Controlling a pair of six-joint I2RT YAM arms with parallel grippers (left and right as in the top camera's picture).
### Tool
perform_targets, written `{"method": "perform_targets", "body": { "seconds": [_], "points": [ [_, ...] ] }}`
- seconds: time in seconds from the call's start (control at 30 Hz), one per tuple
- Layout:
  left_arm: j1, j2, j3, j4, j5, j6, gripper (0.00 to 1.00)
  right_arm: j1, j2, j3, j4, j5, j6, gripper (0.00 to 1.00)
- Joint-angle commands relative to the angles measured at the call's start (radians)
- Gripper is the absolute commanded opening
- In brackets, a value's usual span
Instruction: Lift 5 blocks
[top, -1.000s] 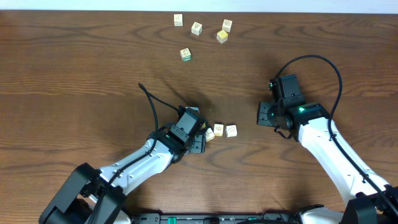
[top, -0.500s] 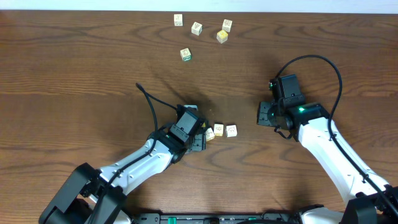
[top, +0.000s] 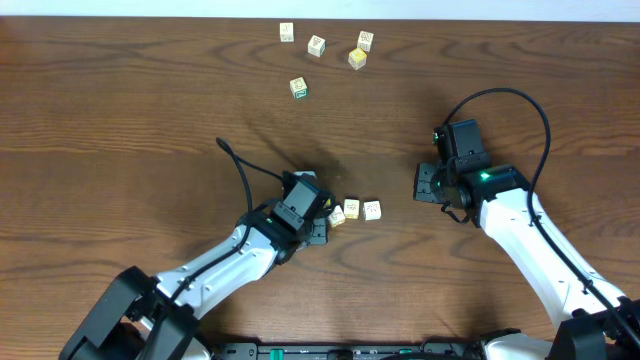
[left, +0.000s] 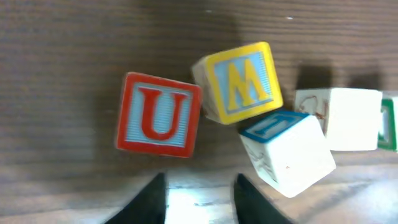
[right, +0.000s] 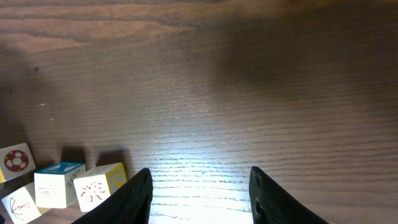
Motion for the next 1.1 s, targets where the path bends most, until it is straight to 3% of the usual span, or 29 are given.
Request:
{"method": "perform_targets", "body": {
  "seconds": [0.0,0.03,0.1,1.07],
  "points": [
    [-0.018,-0.023,-0.004,-0.005,0.009,-0.014,0.19,0.007,-0.001,-0.001,0.000,0.014,0.001,0.47],
    [-0.023,-0.023,-0.004,-0.006,0.009,-0.024,0.11,0.007,-0.001,-0.001,0.000,0.014,0.001,0.47],
    [-0.036,-0.023,-0.004,-0.006,0.009,-0.029,0.08,0.007,-0.001,-0.001,0.000,0.014,0.001,0.47],
    [-0.054,0.002,-0.004,0.071,-0.124,-0.081,0.07,0.007,-0.001,-0.001,-0.003,0.014,0.001,0.46]
  ]
}}
